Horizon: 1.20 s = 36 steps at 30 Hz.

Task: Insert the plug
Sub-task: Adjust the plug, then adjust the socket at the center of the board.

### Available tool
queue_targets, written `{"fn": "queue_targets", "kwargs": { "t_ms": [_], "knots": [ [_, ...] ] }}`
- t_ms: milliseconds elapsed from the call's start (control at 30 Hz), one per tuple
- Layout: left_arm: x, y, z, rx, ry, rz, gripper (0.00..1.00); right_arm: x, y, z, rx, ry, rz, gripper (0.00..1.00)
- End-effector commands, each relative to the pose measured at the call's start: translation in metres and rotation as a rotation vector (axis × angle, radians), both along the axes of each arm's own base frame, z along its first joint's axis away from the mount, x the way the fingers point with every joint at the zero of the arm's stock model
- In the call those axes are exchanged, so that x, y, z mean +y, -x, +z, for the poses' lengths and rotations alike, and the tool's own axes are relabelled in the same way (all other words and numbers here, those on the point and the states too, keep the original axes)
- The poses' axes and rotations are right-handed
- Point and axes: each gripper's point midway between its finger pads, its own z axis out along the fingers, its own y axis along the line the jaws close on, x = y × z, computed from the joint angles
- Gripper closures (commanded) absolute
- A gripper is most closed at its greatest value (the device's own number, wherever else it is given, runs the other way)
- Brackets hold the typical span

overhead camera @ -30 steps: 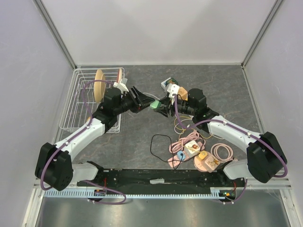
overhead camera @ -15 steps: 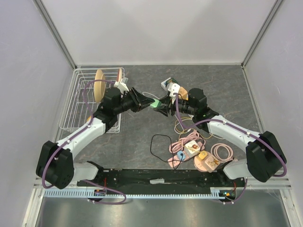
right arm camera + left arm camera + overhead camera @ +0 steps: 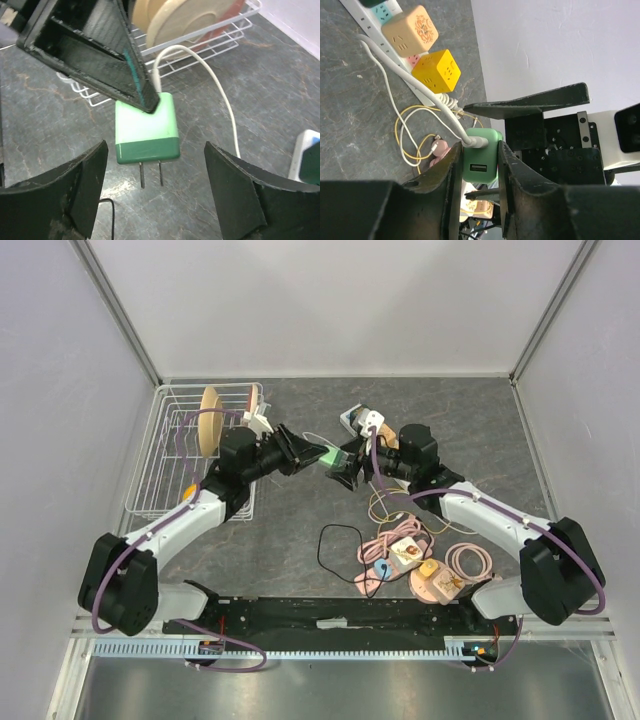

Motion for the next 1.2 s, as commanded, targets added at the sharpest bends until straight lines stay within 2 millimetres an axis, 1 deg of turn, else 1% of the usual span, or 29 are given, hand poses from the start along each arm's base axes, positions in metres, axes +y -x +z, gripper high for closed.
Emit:
{"fn": "queue_targets", "kwargs": {
  "t_ms": [0, 33, 67, 100, 133, 167, 233, 267, 300, 333, 367, 400, 433, 533, 567, 600, 667, 700, 733, 833, 867, 933, 967, 1000, 1033, 1067, 1100, 1133, 1167],
  "knots": [
    [0.002, -0.029, 0.015, -0.078, 0.051, 0.087, 0.98, -0.017, -0.023, 0.022, 0.065, -0.021, -0.123, 0.09],
    [0.0, -0.038, 0.014, -0.087, 0.058, 0.095, 0.98, -0.022, -0.027, 0.022, 0.099, -0.025, -0.162, 0.07],
    [-0.001, -0.043, 0.011, -0.09, 0.057, 0.101, 0.98, -0.032, -0.035, 0.026, 0.11, -0.031, -0.202, 0.05],
    [0.0, -0.052, 0.009, -0.096, 0.052, 0.124, 0.98, -0.04, -0.037, 0.022, 0.157, -0.035, -0.241, 0.02],
    [-0.003, -0.06, 0.001, -0.091, 0.043, 0.128, 0.98, -0.051, -0.045, 0.021, 0.172, -0.035, -0.308, 0.02],
    [-0.005, -0.066, 0.004, -0.112, 0.048, 0.134, 0.98, -0.069, -0.054, 0.025, 0.176, -0.041, -0.381, 0.02],
    [-0.006, -0.079, 0.001, -0.132, 0.034, 0.153, 0.98, -0.095, -0.062, 0.014, 0.219, 0.01, -0.492, 0.02],
    [-0.008, -0.086, -0.008, -0.131, 0.024, 0.158, 0.98, -0.116, -0.078, 0.015, 0.202, 0.041, -0.59, 0.02],
    [-0.009, -0.091, -0.012, -0.128, 0.023, 0.164, 0.98, -0.131, -0.075, -0.007, 0.266, 0.136, -0.637, 0.02],
    [-0.01, -0.094, -0.012, -0.133, 0.031, 0.168, 0.98, -0.142, -0.078, -0.015, 0.276, 0.188, -0.676, 0.02],
    [-0.011, -0.098, -0.022, -0.12, 0.026, 0.169, 0.98, -0.159, -0.088, -0.02, 0.256, 0.265, -0.741, 0.02],
    [-0.012, -0.101, -0.019, -0.131, 0.044, 0.175, 0.98, -0.165, -0.084, -0.03, 0.285, 0.32, -0.754, 0.02],
    [-0.013, -0.102, -0.023, -0.122, 0.047, 0.178, 0.98, -0.168, -0.086, -0.034, 0.285, 0.343, -0.761, 0.02],
    [-0.014, -0.107, -0.036, -0.113, 0.047, 0.186, 0.98, -0.172, -0.085, -0.052, 0.305, 0.4, -0.748, 0.02],
    [-0.014, -0.108, -0.037, -0.113, 0.051, 0.187, 0.98, -0.173, -0.084, -0.063, 0.324, 0.42, -0.745, 0.02],
    [-0.015, -0.109, -0.043, -0.111, 0.045, 0.183, 0.98, -0.175, -0.083, -0.067, 0.329, 0.432, -0.743, 0.02],
    [-0.015, -0.109, -0.045, -0.121, 0.041, 0.187, 0.98, -0.178, -0.081, -0.084, 0.36, 0.463, -0.742, 0.02],
    [-0.015, -0.109, -0.048, -0.114, 0.039, 0.187, 0.98, -0.181, -0.081, -0.087, 0.369, 0.468, -0.746, 0.02],
    [-0.015, -0.109, -0.05, -0.116, 0.04, 0.185, 0.98, -0.179, -0.08, -0.09, 0.377, 0.461, -0.733, 0.02],
    [-0.016, -0.107, -0.047, -0.131, 0.042, 0.183, 0.98, -0.184, -0.082, -0.089, 0.41, 0.422, -0.751, 0.02],
    [-0.017, -0.108, -0.046, -0.134, 0.04, 0.186, 0.98, -0.19, -0.086, -0.087, 0.417, 0.405, -0.771, 0.02],
    [-0.019, -0.107, -0.044, -0.146, 0.035, 0.18, 0.98, -0.193, -0.087, -0.084, 0.449, 0.351, -0.787, 0.02],
    [-0.019, -0.108, -0.044, -0.153, 0.028, 0.185, 0.98, -0.199, -0.089, -0.078, 0.469, 0.3, -0.814, 0.02],
    [-0.021, -0.108, -0.044, -0.156, 0.025, 0.181, 0.98, -0.202, -0.091, -0.073, 0.472, 0.256, -0.828, 0.02],
    [-0.022, -0.108, -0.041, -0.165, 0.022, 0.179, 0.98, -0.21, -0.089, -0.07, 0.511, 0.186, -0.863, 0.02],
    [-0.023, -0.108, -0.043, -0.172, 0.002, 0.174, 0.98, -0.216, -0.09, -0.067, 0.521, 0.15, -0.893, 0.02],
    [-0.026, -0.108, -0.041, -0.18, -0.005, 0.172, 0.98, -0.222, -0.092, -0.065, 0.526, 0.116, -0.923, 0.02],
    [-0.027, -0.108, -0.04, -0.186, -0.014, 0.169, 0.98, -0.235, -0.09, -0.067, 0.568, 0.055, -0.979, 0.02],
    [-0.027, -0.109, -0.041, -0.198, -0.03, 0.17, 0.98, -0.241, -0.089, -0.067, 0.582, 0.022, -1.004, 0.02]
  ]
}}
